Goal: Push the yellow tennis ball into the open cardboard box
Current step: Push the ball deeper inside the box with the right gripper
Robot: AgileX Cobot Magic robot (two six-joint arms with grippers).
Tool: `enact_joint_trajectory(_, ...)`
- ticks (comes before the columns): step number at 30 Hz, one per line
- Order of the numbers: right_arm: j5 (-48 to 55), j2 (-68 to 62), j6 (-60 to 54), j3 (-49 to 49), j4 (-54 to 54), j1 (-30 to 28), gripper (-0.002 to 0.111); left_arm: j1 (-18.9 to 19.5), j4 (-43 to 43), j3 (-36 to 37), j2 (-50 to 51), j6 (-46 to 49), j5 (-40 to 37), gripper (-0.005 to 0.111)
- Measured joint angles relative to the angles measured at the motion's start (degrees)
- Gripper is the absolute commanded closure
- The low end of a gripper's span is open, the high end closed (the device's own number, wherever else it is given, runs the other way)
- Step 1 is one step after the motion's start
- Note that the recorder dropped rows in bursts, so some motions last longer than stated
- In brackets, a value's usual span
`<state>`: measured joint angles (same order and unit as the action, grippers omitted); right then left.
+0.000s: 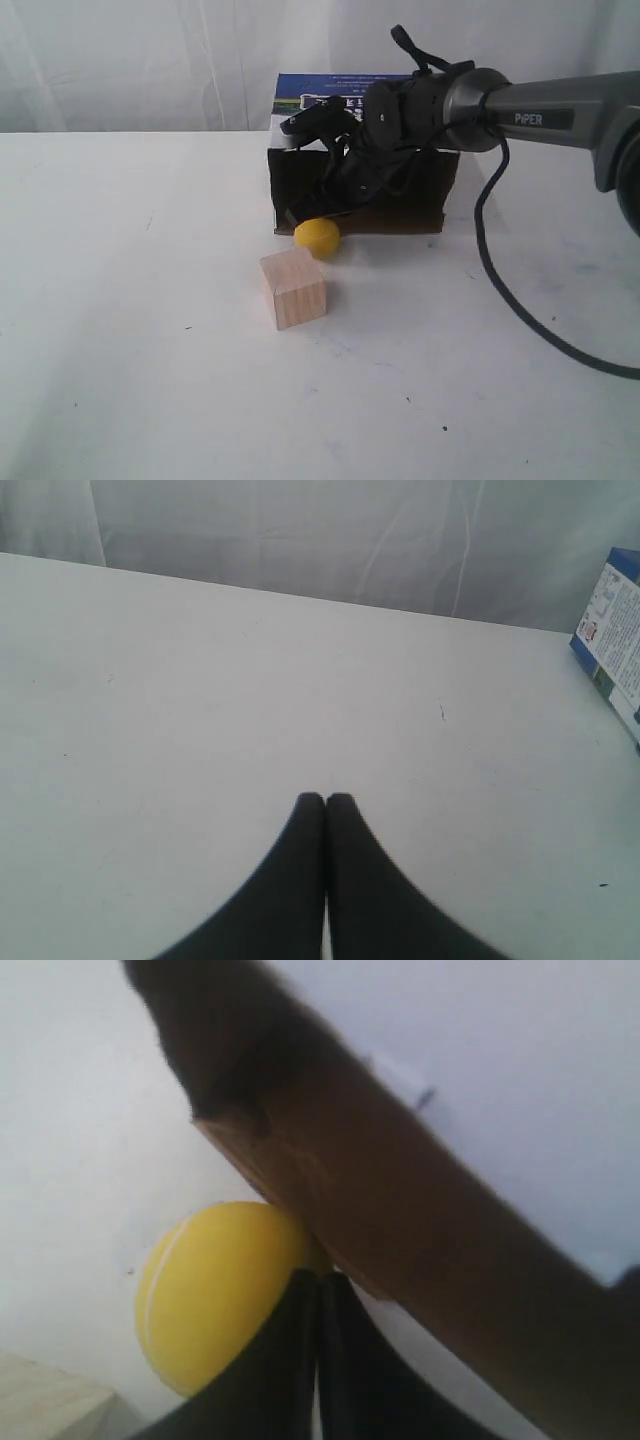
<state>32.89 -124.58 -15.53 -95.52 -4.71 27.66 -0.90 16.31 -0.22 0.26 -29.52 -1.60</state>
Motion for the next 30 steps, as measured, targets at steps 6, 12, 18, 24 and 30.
enact_joint_trajectory(6, 1.2, 1.4, 0.8, 0.2, 1.4, -0.7, 0.108, 0.0, 0.0, 0.0, 0.0, 0.0, 0.0, 0.107)
enact_joint_trajectory(12, 1.4, 4.2, 1.0, 0.2, 2.7, -0.9, 0.108, 0.0, 0.0, 0.0, 0.0, 0.0, 0.0, 0.107)
enact_joint_trajectory(18, 4.6, 5.2, 0.4, 0.2, 1.7, -0.7, 0.108, 0.0, 0.0, 0.0, 0.0, 0.0, 0.0, 0.107)
enact_joint_trajectory(24, 6.1, 4.4, -3.1, 0.2, -3.6, 0.4, 0.108, 0.0, 0.0, 0.0, 0.0, 0.0, 0.0, 0.107)
enact_joint_trajectory(30, 7.5, 2.0, -3.6, 0.2, -4.2, 0.5, 0.108, 0.0, 0.0, 0.0, 0.0, 0.0, 0.0, 0.107)
